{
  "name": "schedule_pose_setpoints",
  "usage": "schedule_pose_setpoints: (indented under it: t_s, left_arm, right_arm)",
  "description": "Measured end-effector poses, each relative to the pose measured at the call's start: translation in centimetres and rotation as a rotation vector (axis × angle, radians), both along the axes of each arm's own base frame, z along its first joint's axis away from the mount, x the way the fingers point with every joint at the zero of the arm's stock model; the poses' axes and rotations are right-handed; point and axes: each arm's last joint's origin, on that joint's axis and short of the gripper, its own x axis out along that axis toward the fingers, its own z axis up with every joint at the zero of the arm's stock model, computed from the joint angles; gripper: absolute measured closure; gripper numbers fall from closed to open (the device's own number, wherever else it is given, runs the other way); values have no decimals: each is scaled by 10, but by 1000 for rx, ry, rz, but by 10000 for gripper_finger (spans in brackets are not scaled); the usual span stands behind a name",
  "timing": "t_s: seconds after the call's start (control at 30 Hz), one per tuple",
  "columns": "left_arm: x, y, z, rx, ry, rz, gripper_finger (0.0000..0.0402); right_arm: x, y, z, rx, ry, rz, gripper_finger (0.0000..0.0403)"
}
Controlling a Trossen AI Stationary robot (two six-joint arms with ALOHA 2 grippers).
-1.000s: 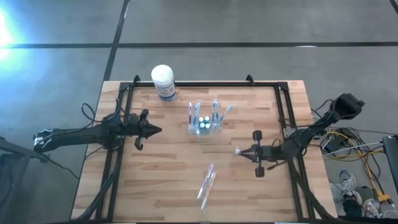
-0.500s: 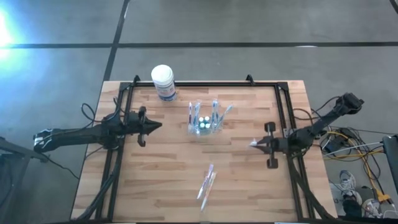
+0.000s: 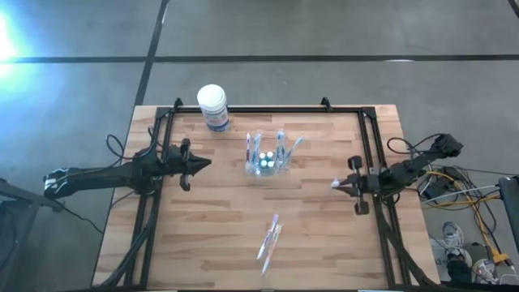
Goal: Pick & Place toothbrushing station
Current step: Put the blue toothbrush into the transparent bin organizer
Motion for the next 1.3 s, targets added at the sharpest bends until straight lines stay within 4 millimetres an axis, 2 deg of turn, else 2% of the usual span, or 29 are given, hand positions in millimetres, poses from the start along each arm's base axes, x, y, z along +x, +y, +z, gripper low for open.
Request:
schedule_pose_setpoints:
  t_s: [0.17, 0.5, 0.67, 0.77, 0.93, 1.07, 1.17, 1.3]
  left_arm:
    - [0, 0, 0, -4, 1, 1, 388]
    - [0, 0, -1, -7, 10, 3, 388]
    - [0, 0, -1, -7, 10, 3, 388]
    - [0, 0, -1, -7, 10, 3, 388]
    - [0, 0, -1, -7, 6, 4, 388]
    - [0, 1, -1, -5, 4, 31, 388]
    - [0, 2, 0, -4, 0, 55, 388]
    - [0, 2, 0, -4, 0, 56, 388]
  right_arm:
    - [0, -2, -8, 16, 20, -15, 395]
    - [0, -2, -6, 31, 3, -22, 395]
    - [0, -13, 13, 115, -165, -242, 395]
    - [3, -16, 16, 102, -193, -273, 395]
    - [15, -23, 19, 149, -139, -345, 395]
    - [31, -27, 27, 107, -62, -315, 395]
    - [42, -31, 41, 106, -91, -323, 395]
    - [55, -32, 61, 74, -139, -203, 395]
